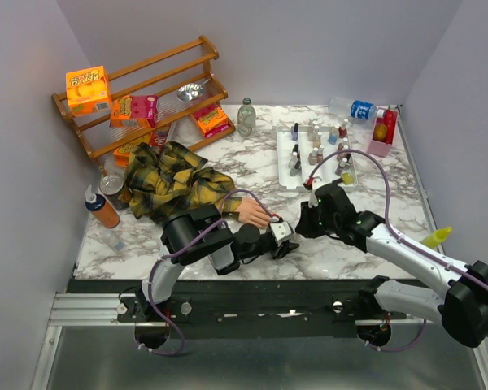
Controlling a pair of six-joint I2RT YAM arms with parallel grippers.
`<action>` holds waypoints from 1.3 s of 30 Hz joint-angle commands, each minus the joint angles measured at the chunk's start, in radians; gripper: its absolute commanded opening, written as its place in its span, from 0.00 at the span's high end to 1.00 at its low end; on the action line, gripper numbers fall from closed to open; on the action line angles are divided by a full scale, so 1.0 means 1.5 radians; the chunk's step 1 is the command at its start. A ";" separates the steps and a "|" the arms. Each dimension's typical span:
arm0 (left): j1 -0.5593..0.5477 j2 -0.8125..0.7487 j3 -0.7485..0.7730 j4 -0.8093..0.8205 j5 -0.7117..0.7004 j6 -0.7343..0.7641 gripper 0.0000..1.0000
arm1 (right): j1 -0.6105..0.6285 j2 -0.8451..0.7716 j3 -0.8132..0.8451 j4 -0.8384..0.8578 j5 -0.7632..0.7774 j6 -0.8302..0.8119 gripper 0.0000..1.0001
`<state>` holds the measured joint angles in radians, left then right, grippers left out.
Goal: Paint the nails
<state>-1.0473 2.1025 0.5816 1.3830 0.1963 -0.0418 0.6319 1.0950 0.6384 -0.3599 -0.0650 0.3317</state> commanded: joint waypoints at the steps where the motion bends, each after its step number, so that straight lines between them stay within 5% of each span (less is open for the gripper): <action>1: 0.000 0.021 0.003 0.055 0.015 0.005 0.61 | 0.023 0.003 0.009 0.001 0.030 -0.003 0.99; 12: 0.000 0.020 -0.001 0.062 0.013 0.004 0.61 | 0.110 0.016 -0.001 -0.006 0.182 0.046 0.99; 33: 0.000 0.008 -0.008 0.060 -0.009 0.022 0.62 | 0.132 0.080 -0.002 -0.032 0.264 0.148 0.99; 36: -0.001 0.010 -0.008 0.062 -0.008 0.023 0.62 | 0.136 0.070 0.000 -0.032 0.265 0.152 0.89; 37: 0.000 0.009 -0.009 0.063 -0.008 0.023 0.62 | 0.136 0.065 0.000 -0.032 0.265 0.153 0.75; 39: -0.001 0.010 -0.009 0.064 -0.006 0.024 0.62 | 0.136 0.042 0.002 -0.035 0.267 0.151 0.66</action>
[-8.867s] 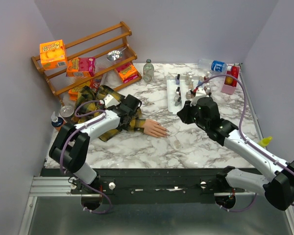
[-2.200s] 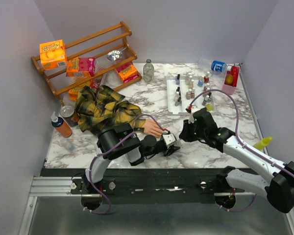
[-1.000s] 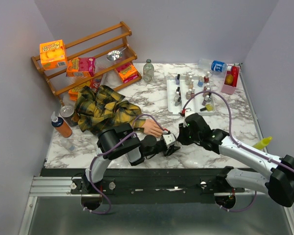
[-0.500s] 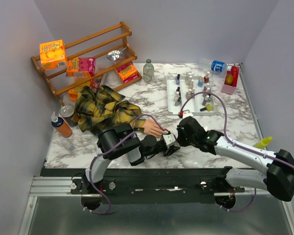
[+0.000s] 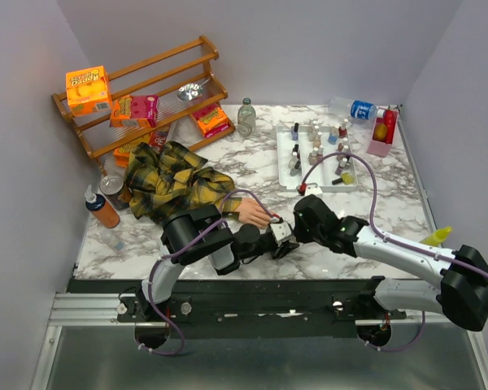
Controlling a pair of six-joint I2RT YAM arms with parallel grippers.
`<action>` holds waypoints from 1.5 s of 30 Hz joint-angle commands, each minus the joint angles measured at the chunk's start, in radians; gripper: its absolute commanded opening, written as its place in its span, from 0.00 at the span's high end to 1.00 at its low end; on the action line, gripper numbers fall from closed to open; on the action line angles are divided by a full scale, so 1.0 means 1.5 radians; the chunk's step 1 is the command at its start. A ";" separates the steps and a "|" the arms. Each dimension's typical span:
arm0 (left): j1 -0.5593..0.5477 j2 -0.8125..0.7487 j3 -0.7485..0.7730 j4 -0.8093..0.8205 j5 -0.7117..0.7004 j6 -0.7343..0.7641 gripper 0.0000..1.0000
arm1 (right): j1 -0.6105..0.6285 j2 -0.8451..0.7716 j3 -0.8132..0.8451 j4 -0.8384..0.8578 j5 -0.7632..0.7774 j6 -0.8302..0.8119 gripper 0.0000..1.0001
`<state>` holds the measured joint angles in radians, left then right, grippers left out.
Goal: Paint the nails
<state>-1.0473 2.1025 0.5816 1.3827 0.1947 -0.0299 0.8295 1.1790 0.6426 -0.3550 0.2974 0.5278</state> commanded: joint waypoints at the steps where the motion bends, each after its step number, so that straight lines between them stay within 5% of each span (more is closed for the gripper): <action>1: -0.001 0.011 -0.009 0.063 -0.004 0.016 0.62 | 0.004 -0.022 0.004 -0.040 0.029 0.019 0.62; 9: -0.002 0.012 -0.009 0.066 0.000 0.017 0.60 | 0.004 -0.074 0.041 -0.077 0.018 -0.003 0.48; 20: -0.006 0.001 -0.016 0.068 -0.002 0.016 0.19 | 0.004 -0.135 0.063 -0.140 0.032 -0.007 0.39; 28: -0.008 -0.045 -0.032 0.043 -0.021 0.035 0.17 | 0.000 -0.155 0.080 -0.159 0.019 -0.015 0.39; 40: -0.016 -0.246 -0.098 -0.138 -0.092 0.028 0.10 | -0.027 -0.155 0.118 -0.179 -0.048 -0.057 0.37; 45: -0.023 -0.404 -0.129 -0.324 -0.171 -0.002 0.08 | -0.050 -0.138 0.149 -0.206 -0.069 -0.083 0.34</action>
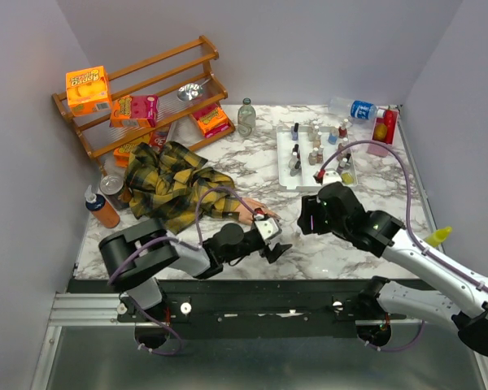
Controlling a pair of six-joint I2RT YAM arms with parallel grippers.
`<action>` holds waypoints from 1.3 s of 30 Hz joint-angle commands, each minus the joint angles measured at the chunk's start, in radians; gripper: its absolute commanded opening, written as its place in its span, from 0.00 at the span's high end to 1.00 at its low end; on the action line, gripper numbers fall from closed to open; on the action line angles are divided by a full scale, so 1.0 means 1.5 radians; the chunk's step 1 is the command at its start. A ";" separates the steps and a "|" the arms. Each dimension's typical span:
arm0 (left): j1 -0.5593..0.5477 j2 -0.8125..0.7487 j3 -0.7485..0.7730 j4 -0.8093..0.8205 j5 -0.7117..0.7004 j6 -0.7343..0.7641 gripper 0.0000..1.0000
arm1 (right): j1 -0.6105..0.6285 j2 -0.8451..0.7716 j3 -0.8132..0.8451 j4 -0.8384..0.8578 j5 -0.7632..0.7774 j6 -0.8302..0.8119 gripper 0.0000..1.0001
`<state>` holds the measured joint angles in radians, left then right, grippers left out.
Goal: Paint the nails
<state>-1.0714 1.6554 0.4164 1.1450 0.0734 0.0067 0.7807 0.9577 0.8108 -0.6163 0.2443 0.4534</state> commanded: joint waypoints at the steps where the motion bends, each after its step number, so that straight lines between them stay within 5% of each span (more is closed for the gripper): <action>1: -0.006 -0.133 -0.017 -0.208 -0.105 -0.035 0.08 | -0.020 0.015 0.041 -0.031 -0.054 -0.038 0.34; 8: 0.003 -0.313 0.021 -0.484 -0.244 -0.084 0.04 | -0.030 0.087 0.057 -0.023 -0.113 -0.065 0.34; 17: 0.125 -0.295 0.145 -0.709 -0.399 -0.252 0.03 | -0.030 0.162 0.058 0.007 -0.117 -0.071 0.35; 39: 0.163 -0.374 0.089 -0.674 -0.516 -0.264 0.01 | -0.030 0.295 -0.008 0.088 -0.120 -0.049 0.47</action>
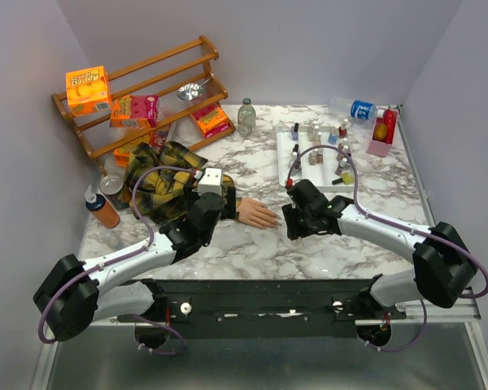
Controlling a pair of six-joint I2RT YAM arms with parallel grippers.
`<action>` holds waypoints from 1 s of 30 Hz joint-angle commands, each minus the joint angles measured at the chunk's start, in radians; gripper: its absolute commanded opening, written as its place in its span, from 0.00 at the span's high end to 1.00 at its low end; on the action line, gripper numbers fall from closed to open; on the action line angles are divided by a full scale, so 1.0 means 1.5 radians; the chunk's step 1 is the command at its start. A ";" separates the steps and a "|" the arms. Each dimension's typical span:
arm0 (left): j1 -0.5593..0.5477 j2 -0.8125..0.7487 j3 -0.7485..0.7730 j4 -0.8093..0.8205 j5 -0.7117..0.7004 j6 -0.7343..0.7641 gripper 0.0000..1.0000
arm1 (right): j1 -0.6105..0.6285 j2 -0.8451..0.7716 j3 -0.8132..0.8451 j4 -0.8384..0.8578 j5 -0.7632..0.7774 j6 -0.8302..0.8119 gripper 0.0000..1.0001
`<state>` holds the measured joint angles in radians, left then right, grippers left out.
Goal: Paint the nails
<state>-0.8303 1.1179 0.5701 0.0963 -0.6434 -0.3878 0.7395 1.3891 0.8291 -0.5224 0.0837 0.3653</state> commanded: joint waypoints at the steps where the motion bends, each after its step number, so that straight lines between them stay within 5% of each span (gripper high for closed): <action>1: 0.002 -0.017 -0.015 0.026 -0.040 0.000 0.01 | -0.002 0.009 -0.022 0.028 -0.014 0.012 0.47; 9: 0.002 -0.018 -0.019 0.031 -0.050 0.003 0.01 | -0.002 0.033 -0.033 0.051 -0.018 0.017 0.55; 19: 0.002 -0.025 -0.025 0.038 -0.053 0.005 0.01 | -0.001 0.020 -0.033 0.036 0.015 0.036 0.76; 30: 0.002 -0.032 -0.038 0.049 -0.045 -0.002 0.01 | -0.074 0.076 0.219 -0.080 0.026 -0.041 0.80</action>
<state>-0.8303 1.0874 0.5251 0.1406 -0.6815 -0.3859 0.6674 1.4700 1.0183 -0.5663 0.1005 0.3588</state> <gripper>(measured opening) 0.985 0.300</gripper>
